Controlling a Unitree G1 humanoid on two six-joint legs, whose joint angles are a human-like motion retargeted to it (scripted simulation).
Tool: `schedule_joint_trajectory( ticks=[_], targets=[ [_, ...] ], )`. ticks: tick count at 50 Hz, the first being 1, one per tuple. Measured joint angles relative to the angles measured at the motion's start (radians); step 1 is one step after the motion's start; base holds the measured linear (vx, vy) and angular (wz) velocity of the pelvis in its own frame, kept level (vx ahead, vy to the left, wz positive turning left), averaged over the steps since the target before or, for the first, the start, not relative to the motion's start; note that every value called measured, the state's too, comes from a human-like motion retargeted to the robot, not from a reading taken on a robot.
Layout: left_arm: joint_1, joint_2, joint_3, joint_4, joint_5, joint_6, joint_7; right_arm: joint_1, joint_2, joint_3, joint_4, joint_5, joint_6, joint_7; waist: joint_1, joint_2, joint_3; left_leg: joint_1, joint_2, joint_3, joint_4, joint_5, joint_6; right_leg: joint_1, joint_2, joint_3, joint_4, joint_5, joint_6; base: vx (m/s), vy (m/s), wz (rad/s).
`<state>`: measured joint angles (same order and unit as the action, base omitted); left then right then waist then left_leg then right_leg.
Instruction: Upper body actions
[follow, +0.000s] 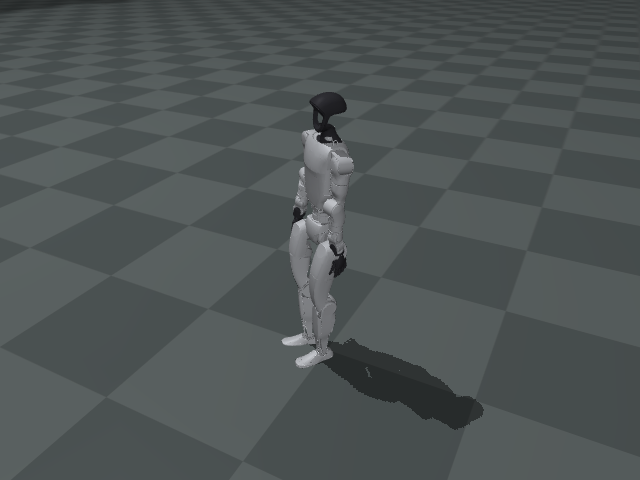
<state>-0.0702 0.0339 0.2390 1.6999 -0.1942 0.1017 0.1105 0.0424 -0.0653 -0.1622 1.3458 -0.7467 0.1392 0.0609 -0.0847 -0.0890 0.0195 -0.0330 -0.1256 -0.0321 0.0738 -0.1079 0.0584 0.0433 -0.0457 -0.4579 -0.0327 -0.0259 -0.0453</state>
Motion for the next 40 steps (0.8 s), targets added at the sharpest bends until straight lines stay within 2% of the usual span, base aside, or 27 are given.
schedule_joint_trajectory(
  ticks=[5, 14, 20, 23, 26, 30, 32, 35, 40],
  targets=[
    [0.035, -0.002, 0.045, -0.003, -0.006, 0.004, 0.032, -0.034, 0.008, 0.0, -0.009, 0.073, -0.013, 0.047, 0.024, 0.002, 0.019, 0.014, 0.015, 0.006, -0.006, 0.002, -0.017, 0.02, 0.021, -0.022, 0.001, -0.019, -0.018, 0.03, -0.09, 0.2],
    [0.044, -0.02, 0.062, -0.03, -0.02, 0.009, 0.025, -0.017, -0.003, 0.011, 0.019, 0.02, -0.009, 0.054, 0.037, -0.001, 0.033, -0.039, 0.038, 0.032, 0.134, -0.032, -0.075, 0.033, 0.012, -0.033, 0.022, -0.037, -0.03, 0.07, -0.05, 0.09],
    [0.019, -0.033, 0.051, -0.088, 0.001, 0.006, 0.026, 0.002, -0.019, -0.013, 0.068, 0.01, 0.01, 0.035, 0.055, 0.001, 0.043, -0.088, 0.04, 0.055, 0.25, 0.039, -0.128, 0.01, -0.011, 0.02, 0.035, -0.022, -0.033, 0.03, 0.06, -0.45],
    [0.009, -0.032, 0.044, -0.102, 0.005, 0.005, 0.03, 0.013, -0.028, -0.03, 0.095, 0.018, 0.022, 0.024, 0.063, -0.002, 0.038, -0.101, 0.015, 0.007, 0.269, 0.022, -0.1, -0.011, -0.032, 0.069, 0.042, -0.009, -0.024, 0.02, 0.12, -0.82],
    [0.002, -0.024, 0.046, -0.109, 0.006, 0.006, 0.032, 0.021, -0.039, -0.042, 0.118, 0.027, 0.032, 0.012, 0.081, 0.008, 0.027, -0.104, -0.013, -0.106, 0.224, -0.001, -0.061, -0.045, -0.035, 0.145, 0.054, 0.007, -0.013, 0.02, 0.17, -1.24],
    [-0.001, -0.012, 0.05, -0.125, 0.006, 0.009, 0.021, 0.025, -0.055, -0.055, 0.136, 0.036, 0.04, -0.006, 0.122, 0.019, 0.029, -0.087, -0.059, -0.284, 0.129, 0.044, -0.048, -0.086, -0.026, 0.279, 0.072, 0.03, 0.002, 0.03, 0.24, -1.67],
    [-0.009, -0.008, 0.039, -0.135, 0.006, 0.01, 0.0, 0.02, -0.065, -0.066, 0.132, 0.038, 0.036, -0.008, 0.114, 0.025, 0.048, -0.072, -0.044, -0.24, 0.105, 0.04, -0.06, -0.095, -0.033, 0.301, 0.082, 0.037, 0.016, -0.06, 0.31, -1.07],
    [-0.034, 0.004, 0.016, -0.142, 0.018, 0.015, -0.028, 0.002, -0.078, -0.068, 0.11, 0.043, 0.031, -0.002, 0.006, 0.042, 0.071, -0.046, -0.017, -0.14, 0.075, 0.027, -0.023, -0.102, -0.046, 0.264, 0.103, 0.038, 0.031, -0.14, 0.3, -0.13],
    [-0.06, 0.046, -0.063, -0.155, 0.055, 0.019, -0.053, -0.021, -0.074, -0.037, 0.094, 0.085, -0.006, -0.029, -0.037, 0.036, 0.103, -0.025, -0.013, -0.012, 0.07, 0.004, 0.012, -0.167, -0.039, 0.351, 0.15, 0.059, -0.011, -0.06, 0.15, -1.61]
  ],
)
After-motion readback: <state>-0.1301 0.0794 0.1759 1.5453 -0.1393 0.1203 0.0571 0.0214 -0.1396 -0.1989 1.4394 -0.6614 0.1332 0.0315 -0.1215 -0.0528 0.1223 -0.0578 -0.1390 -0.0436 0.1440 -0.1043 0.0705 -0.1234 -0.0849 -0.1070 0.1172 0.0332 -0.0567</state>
